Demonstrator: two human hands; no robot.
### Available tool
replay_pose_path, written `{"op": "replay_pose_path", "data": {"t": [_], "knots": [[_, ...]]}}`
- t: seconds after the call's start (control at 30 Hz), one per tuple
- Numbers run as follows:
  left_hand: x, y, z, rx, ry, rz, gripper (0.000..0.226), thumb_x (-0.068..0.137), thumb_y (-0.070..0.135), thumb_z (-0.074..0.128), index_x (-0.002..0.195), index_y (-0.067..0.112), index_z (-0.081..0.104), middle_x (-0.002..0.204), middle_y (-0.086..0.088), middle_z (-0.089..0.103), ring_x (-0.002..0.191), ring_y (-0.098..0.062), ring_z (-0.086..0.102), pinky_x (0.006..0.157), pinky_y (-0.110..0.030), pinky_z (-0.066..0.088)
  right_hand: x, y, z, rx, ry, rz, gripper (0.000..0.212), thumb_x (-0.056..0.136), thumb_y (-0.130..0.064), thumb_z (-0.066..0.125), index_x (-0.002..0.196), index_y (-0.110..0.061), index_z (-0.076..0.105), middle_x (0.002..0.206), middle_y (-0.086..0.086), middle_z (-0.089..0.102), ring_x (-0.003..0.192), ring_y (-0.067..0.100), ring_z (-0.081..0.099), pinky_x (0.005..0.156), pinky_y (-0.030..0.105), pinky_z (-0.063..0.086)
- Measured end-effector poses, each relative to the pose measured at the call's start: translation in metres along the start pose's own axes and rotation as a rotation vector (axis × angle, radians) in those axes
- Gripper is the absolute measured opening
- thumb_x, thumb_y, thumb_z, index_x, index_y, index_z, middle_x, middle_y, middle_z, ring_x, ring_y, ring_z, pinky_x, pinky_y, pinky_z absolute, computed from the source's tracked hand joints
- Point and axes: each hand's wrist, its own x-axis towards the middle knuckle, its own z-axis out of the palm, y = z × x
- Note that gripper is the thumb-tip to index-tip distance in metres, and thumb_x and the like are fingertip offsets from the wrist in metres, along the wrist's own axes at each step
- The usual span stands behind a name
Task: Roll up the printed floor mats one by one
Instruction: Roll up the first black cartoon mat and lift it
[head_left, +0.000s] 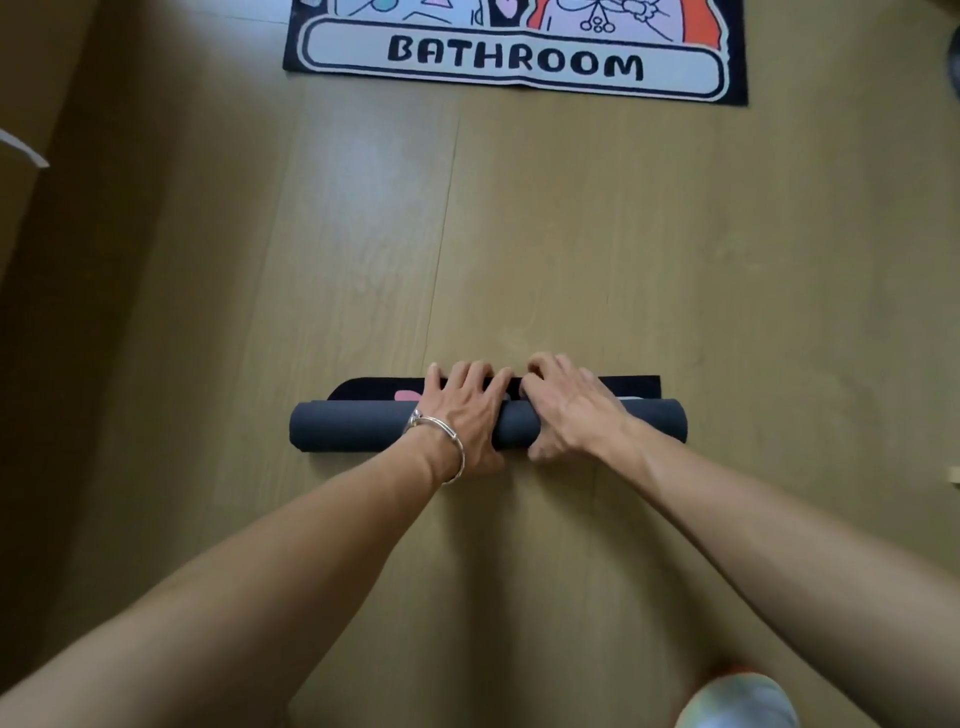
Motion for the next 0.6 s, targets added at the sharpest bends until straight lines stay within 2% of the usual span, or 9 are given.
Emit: {"op": "replay_pose_path", "data": {"t": [0.17, 0.37, 0.6], "knots": [[-0.002, 0.004, -0.004, -0.002, 0.005, -0.042, 0.076, 0.069, 0.053, 0.062, 0.131, 0.021, 0.032, 0.123, -0.004, 0.038, 0.112, -0.025, 0.038, 0.098, -0.040, 0.030, -0.001, -0.003, -0.001, -0.028, 0.058, 0.025, 0.075, 0.068, -0.042, 0.076, 0.128, -0.015, 0.039, 0.121, 0.007, 0.044, 0.109, 0.024, 0.042, 0.090, 0.036, 0.036], [-0.008, 0.007, -0.008, 0.072, -0.021, -0.039, 0.057, 0.077, 0.047, 0.060, 0.118, 0.015, 0.038, 0.117, -0.005, 0.037, 0.107, -0.024, 0.038, 0.084, -0.034, 0.036, -0.009, -0.005, -0.001, -0.051, -0.009, 0.107, 0.055, 0.071, -0.046, 0.070, 0.109, -0.015, 0.047, 0.114, 0.006, 0.040, 0.107, 0.023, 0.037, 0.084, 0.037, 0.034], [-0.005, 0.006, -0.026, 0.177, -0.038, -0.031, 0.044, 0.087, 0.037, 0.056, 0.120, 0.015, 0.036, 0.117, -0.006, 0.043, 0.107, -0.024, 0.045, 0.075, -0.032, 0.034, -0.015, -0.011, -0.004, -0.067, -0.002, 0.258, 0.061, 0.078, -0.054, 0.068, 0.120, -0.017, 0.043, 0.119, 0.008, 0.047, 0.109, 0.026, 0.045, 0.080, 0.040, 0.037]]}}
